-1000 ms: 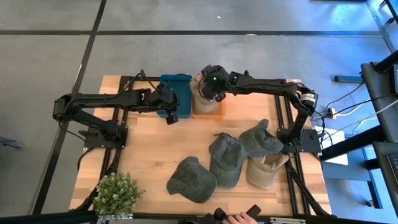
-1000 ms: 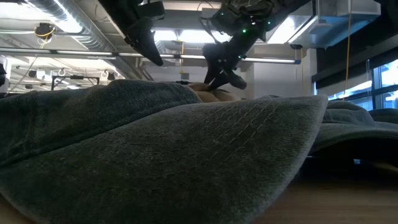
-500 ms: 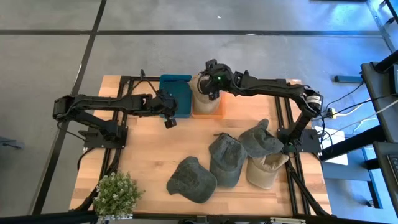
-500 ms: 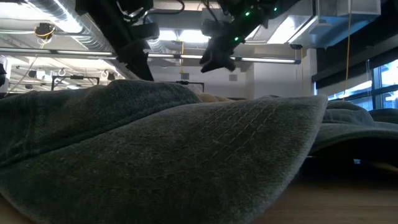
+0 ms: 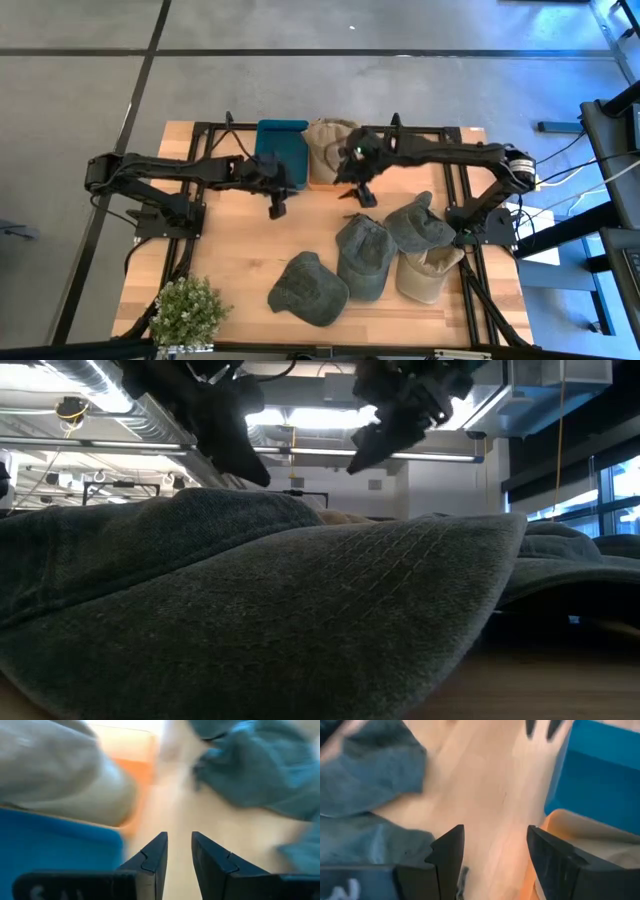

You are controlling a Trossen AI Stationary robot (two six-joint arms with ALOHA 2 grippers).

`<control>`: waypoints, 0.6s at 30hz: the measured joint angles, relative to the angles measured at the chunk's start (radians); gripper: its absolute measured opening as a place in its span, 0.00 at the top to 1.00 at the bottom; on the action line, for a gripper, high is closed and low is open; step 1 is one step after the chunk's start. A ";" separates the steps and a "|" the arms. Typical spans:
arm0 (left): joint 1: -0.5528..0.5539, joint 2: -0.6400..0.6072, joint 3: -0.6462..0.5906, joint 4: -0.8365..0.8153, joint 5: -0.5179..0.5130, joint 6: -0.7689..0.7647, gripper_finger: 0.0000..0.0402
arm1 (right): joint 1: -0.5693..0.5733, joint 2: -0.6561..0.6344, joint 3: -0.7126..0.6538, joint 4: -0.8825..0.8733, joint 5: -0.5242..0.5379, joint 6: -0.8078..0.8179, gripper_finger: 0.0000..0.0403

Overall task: Pick & Place hat
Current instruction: Put the left gray cap into the blue bin

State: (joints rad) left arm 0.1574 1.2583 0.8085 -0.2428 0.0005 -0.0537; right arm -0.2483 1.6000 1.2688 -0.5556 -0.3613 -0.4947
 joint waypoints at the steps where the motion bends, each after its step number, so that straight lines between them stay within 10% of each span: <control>1: -0.011 0.000 0.000 0.000 0.031 -0.026 0.79 | 0.016 -0.013 -0.033 0.037 0.039 0.008 0.46; 7: -0.124 0.000 0.000 0.008 0.134 -0.172 0.79 | 0.056 -0.094 -0.233 0.331 0.255 0.048 0.46; 18: -0.344 0.000 0.000 0.076 -0.010 -0.268 0.78 | 0.086 -0.126 -0.378 0.544 0.259 0.127 0.46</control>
State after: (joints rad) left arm -0.1869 1.2583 0.8085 -0.1665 -0.0091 -0.3220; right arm -0.1626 1.4742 0.8912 -0.0121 -0.1023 -0.3681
